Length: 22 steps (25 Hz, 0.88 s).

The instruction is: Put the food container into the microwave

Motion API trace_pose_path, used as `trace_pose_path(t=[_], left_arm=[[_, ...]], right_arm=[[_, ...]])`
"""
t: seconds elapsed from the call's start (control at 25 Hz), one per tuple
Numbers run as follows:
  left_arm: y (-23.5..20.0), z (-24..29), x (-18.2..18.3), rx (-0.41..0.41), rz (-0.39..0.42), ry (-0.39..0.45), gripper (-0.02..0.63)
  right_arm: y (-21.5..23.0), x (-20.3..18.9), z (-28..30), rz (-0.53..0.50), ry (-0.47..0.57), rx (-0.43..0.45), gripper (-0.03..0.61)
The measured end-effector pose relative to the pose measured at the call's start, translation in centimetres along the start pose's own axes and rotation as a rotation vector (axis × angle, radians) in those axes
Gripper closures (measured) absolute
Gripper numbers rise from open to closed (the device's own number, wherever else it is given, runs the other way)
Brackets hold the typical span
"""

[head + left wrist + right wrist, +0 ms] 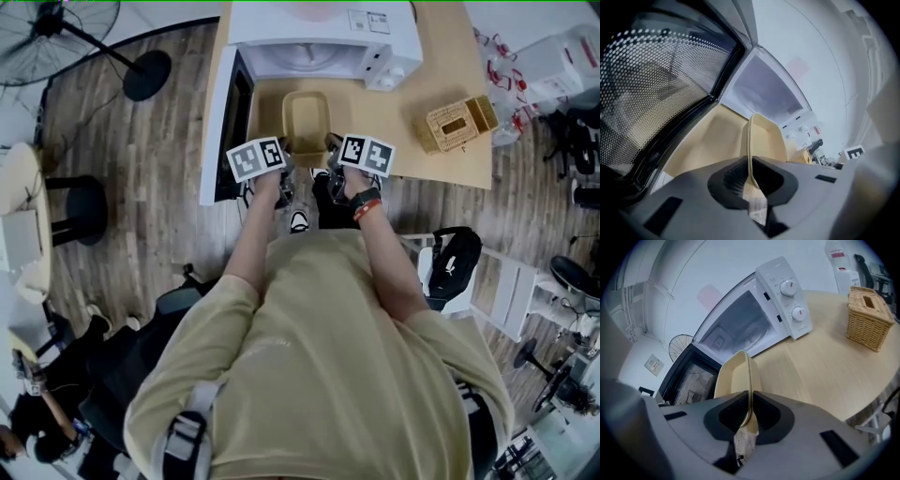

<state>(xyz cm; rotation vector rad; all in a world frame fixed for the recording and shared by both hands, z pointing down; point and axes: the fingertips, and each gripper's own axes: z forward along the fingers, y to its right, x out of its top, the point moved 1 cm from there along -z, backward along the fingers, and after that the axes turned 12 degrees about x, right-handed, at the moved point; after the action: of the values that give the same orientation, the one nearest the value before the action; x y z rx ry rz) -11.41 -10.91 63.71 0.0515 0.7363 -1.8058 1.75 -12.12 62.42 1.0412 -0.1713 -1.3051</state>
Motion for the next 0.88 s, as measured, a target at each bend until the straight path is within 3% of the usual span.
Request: trace_pose_path(t=[0.36, 0.88], left_arm=[[2.1, 1.9, 3.6, -0.003, -0.035, 0.013, 0.569], [3.7, 4.0, 7.8, 0.015, -0.012, 0.035, 0.569]], right_arm=[[0.4, 4.8, 1.1, -0.011, -0.003, 0.033, 0.525], [1.2, 8.9, 3.1, -0.007, 0.007, 0.045, 0.525]])
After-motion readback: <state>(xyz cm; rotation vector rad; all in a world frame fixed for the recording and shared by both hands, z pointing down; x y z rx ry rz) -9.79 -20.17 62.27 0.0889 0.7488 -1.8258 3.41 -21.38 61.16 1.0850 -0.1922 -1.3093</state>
